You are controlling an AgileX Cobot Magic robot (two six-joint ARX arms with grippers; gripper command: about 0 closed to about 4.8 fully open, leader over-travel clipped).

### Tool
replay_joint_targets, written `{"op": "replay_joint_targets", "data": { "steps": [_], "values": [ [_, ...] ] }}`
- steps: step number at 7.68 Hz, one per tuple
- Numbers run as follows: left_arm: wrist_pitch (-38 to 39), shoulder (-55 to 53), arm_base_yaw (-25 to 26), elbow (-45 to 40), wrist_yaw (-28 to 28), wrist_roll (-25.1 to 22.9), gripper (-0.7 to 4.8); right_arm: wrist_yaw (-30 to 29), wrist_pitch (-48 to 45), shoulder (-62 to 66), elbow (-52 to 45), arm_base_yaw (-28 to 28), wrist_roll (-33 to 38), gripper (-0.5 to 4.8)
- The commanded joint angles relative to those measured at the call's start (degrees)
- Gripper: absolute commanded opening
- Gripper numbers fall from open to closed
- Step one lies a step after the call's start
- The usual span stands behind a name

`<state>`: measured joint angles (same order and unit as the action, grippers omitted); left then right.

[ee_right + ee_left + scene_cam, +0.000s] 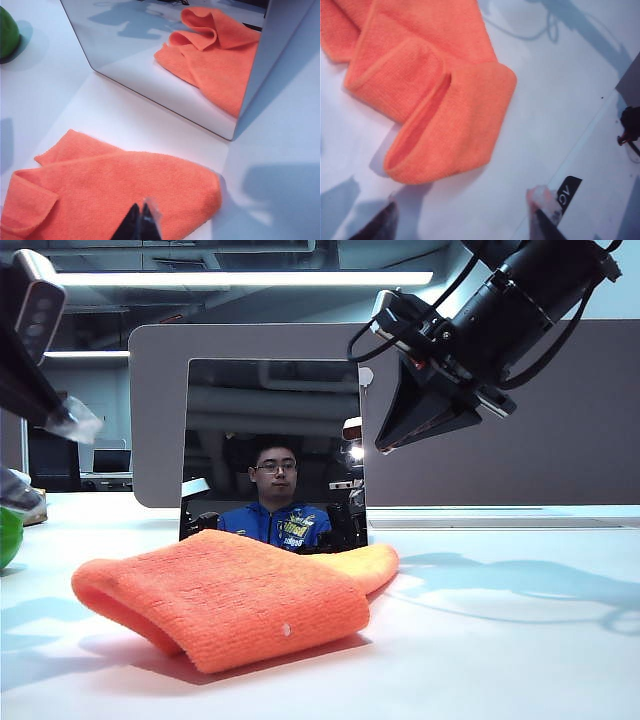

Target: Pick up the cloth from the table and use it to cover the mirror.

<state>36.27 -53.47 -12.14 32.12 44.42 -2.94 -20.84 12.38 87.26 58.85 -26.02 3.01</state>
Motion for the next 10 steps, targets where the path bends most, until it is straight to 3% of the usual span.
{"op": "replay_joint_targets", "data": {
  "steps": [1, 5, 6, 8, 10],
  "values": [
    [-6.1, -6.2, -0.8, -1.0, -0.1, 0.6, 3.37, -0.3, -0.6, -0.3, 0.2, -0.1, 0.0, -0.02],
    [-15.5, -16.8, -1.0, -1.0, 3.8, 1.6, 3.37, -0.3, -0.6, -0.3, 0.2, -0.1, 0.0, -0.02],
    [-16.2, -18.1, -1.0, -1.0, 4.0, 1.9, 3.37, -0.3, -0.6, -0.3, 0.2, -0.1, 0.0, -0.01],
    [-15.3, -18.9, -1.1, -1.0, 13.4, 3.9, 3.36, -0.3, -0.6, -0.3, 0.2, -0.1, -0.2, -0.01],
    [-12.9, -18.9, -1.1, -1.0, 14.6, 3.8, 3.36, -0.3, -0.6, -0.3, 0.2, -0.1, -0.3, -0.01]
  ]
}}
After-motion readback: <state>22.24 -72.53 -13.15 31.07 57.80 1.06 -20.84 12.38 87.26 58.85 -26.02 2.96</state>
